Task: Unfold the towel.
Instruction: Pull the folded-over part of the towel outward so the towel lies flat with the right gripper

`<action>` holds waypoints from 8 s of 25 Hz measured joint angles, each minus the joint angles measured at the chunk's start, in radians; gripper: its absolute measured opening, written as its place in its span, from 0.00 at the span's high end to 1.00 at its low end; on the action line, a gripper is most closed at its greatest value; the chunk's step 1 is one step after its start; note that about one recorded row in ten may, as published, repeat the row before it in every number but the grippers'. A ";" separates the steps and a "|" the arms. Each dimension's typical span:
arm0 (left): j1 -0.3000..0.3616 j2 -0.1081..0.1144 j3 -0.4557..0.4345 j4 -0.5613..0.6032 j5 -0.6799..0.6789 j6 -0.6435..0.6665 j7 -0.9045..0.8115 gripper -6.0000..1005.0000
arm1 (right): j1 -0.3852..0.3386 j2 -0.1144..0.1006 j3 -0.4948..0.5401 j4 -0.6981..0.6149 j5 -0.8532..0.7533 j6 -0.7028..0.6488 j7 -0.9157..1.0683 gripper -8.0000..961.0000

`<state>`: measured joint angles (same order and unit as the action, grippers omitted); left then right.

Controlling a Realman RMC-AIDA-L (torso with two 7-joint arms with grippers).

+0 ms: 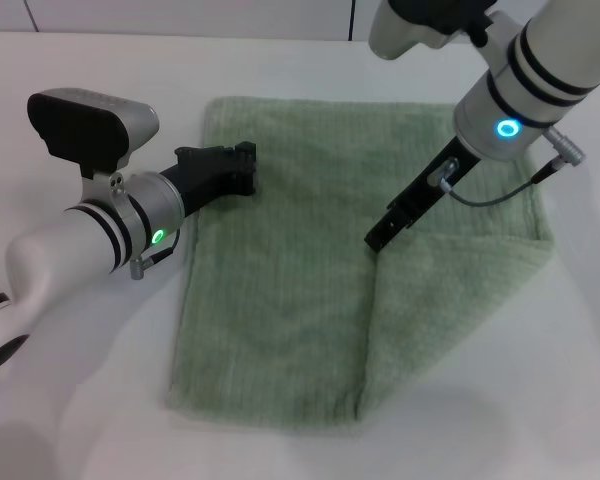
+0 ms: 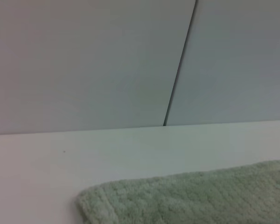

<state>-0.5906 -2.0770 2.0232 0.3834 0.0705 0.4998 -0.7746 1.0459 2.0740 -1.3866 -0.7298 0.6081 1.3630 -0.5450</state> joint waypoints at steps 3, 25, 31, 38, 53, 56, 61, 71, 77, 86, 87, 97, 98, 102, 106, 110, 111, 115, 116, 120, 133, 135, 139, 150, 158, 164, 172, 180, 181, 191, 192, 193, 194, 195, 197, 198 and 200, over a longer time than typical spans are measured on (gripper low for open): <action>0.000 0.000 0.000 0.003 0.000 0.000 0.000 0.99 | 0.015 0.001 -0.001 0.039 0.000 -0.014 -0.010 0.15; 0.008 0.000 0.000 0.004 0.000 0.005 0.000 0.99 | 0.037 0.006 -0.006 0.121 0.011 -0.055 -0.048 0.15; 0.009 0.000 0.001 0.005 0.000 0.005 0.000 0.99 | 0.047 0.009 -0.007 0.133 0.011 -0.064 -0.052 0.15; 0.009 0.000 0.002 0.005 0.000 0.005 0.000 0.99 | 0.052 0.010 -0.027 0.134 0.012 -0.080 -0.046 0.16; 0.008 0.002 0.002 0.005 0.000 0.005 0.000 0.99 | 0.070 0.011 -0.038 0.161 0.007 -0.102 -0.045 0.70; 0.008 0.002 0.002 0.005 0.000 0.005 0.000 0.99 | 0.071 0.011 -0.043 0.161 0.007 -0.102 -0.049 0.78; 0.009 0.002 0.002 0.005 0.000 0.005 0.000 0.99 | 0.071 0.011 -0.067 0.161 0.011 -0.099 -0.050 0.90; 0.011 0.002 0.002 0.005 0.000 0.005 0.003 0.99 | 0.065 0.011 -0.068 0.089 0.012 -0.048 -0.048 0.94; 0.012 0.003 0.000 0.005 0.000 0.006 0.004 0.99 | 0.060 0.011 -0.068 0.002 0.012 0.055 -0.043 0.94; 0.012 0.004 -0.004 0.007 0.000 0.006 0.008 0.99 | 0.052 0.006 -0.111 -0.128 -0.011 0.219 -0.032 0.94; 0.012 0.005 -0.004 0.008 0.000 0.006 0.008 0.99 | 0.052 0.005 -0.115 -0.135 -0.017 0.237 -0.032 0.94; 0.010 0.006 -0.006 0.000 0.000 0.000 0.021 0.98 | 0.056 0.004 -0.191 -0.189 -0.024 0.337 -0.040 0.94; 0.010 0.005 -0.006 0.000 0.000 0.000 0.022 0.98 | 0.056 0.004 -0.198 -0.193 -0.024 0.342 -0.042 0.94; 0.009 0.005 -0.006 -0.001 0.000 -0.002 0.024 0.98 | 0.054 0.004 -0.209 -0.197 -0.024 0.357 -0.050 0.94; 0.008 0.004 -0.001 -0.003 0.000 -0.002 0.025 0.98 | 0.054 0.004 -0.211 -0.193 -0.036 0.376 -0.052 0.94; 0.006 0.003 0.000 -0.003 0.000 -0.004 0.035 0.98 | 0.053 0.003 -0.230 -0.191 -0.050 0.394 -0.051 0.94; 0.006 0.003 0.000 -0.003 0.000 -0.004 0.035 0.98 | 0.053 0.003 -0.236 -0.191 -0.050 0.397 -0.049 0.94; 0.006 0.003 0.000 -0.003 0.000 -0.004 0.038 0.98 | 0.053 0.003 -0.252 -0.190 -0.050 0.409 -0.039 0.94; 0.006 0.003 0.000 -0.003 0.000 -0.004 0.038 0.98 | 0.053 0.003 -0.257 -0.189 -0.050 0.412 -0.034 0.94; 0.007 0.003 0.000 -0.003 0.000 -0.004 0.038 0.98 | 0.058 0.004 -0.286 -0.174 -0.048 0.424 -0.018 0.94; 0.005 0.003 -0.003 -0.002 0.000 -0.004 0.041 0.98 | 0.098 0.010 -0.335 -0.046 -0.033 0.437 0.024 0.94; 0.005 0.004 -0.006 -0.002 0.000 -0.004 0.048 0.98 | 0.103 0.010 -0.338 -0.025 -0.027 0.441 0.029 0.94; 0.003 0.005 -0.008 -0.001 0.000 -0.004 0.054 0.98 | 0.115 0.011 -0.339 0.017 -0.025 0.448 0.035 0.94; 0.002 0.005 -0.009 0.001 0.000 -0.004 0.054 0.98 | 0.157 0.010 -0.366 0.146 -0.025 0.452 0.021 0.94; 0.001 0.006 -0.009 0.002 0.000 -0.004 0.054 0.98 | 0.177 0.013 -0.374 0.208 -0.025 0.457 0.001 0.94; 0.002 0.006 -0.011 0.001 0.000 -0.004 0.054 0.98 | 0.169 0.018 -0.420 0.197 -0.024 0.458 -0.001 0.94; 0.002 0.006 -0.021 -0.002 0.000 -0.004 0.054 0.98 | 0.169 0.015 -0.471 0.138 0.066 0.458 -0.001 0.81; 0.004 0.007 -0.025 0.001 0.000 -0.004 0.054 0.98 | 0.178 0.012 -0.544 0.137 0.126 0.482 0.007 0.67; 0.004 0.007 -0.026 0.001 0.000 -0.004 0.054 0.98 | 0.178 0.011 -0.556 0.138 0.126 0.488 0.012 0.66; 0.004 0.008 -0.027 0.002 0.000 -0.004 0.063 0.98 | 0.207 0.000 -0.588 0.137 -0.007 0.514 0.065 0.65; 0.004 0.008 -0.027 0.002 0.000 -0.004 0.063 0.98 | 0.216 0.002 -0.587 0.116 -0.045 0.514 0.074 0.65; 0.004 0.008 -0.027 0.002 0.000 -0.004 0.063 0.98 | 0.216 0.002 -0.587 0.116 -0.045 0.514 0.074 0.65; 0.005 0.008 -0.028 0.001 0.000 -0.004 0.065 0.98 | 0.218 0.003 -0.587 0.101 -0.063 0.514 0.076 0.65; 0.005 0.008 -0.028 0.001 0.000 -0.004 0.065 0.98 | 0.221 0.004 -0.588 0.084 -0.082 0.514 0.079 0.65; 0.006 0.008 -0.029 0.001 0.000 -0.004 0.065 0.98 | 0.224 0.006 -0.590 0.042 -0.131 0.513 0.085 0.65; 0.006 0.008 -0.029 0.002 0.000 -0.004 0.066 0.98 | 0.224 0.006 -0.590 0.042 -0.131 0.513 0.085 0.65; 0.008 0.008 -0.030 0.004 0.000 -0.004 0.066 0.98 | 0.217 0.008 -0.588 0.003 -0.161 0.509 0.086 0.65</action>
<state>-0.5822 -2.0687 1.9929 0.3872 0.0705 0.4954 -0.7087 1.2627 2.0815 -1.9741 -0.7270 0.4474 1.8718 -0.4589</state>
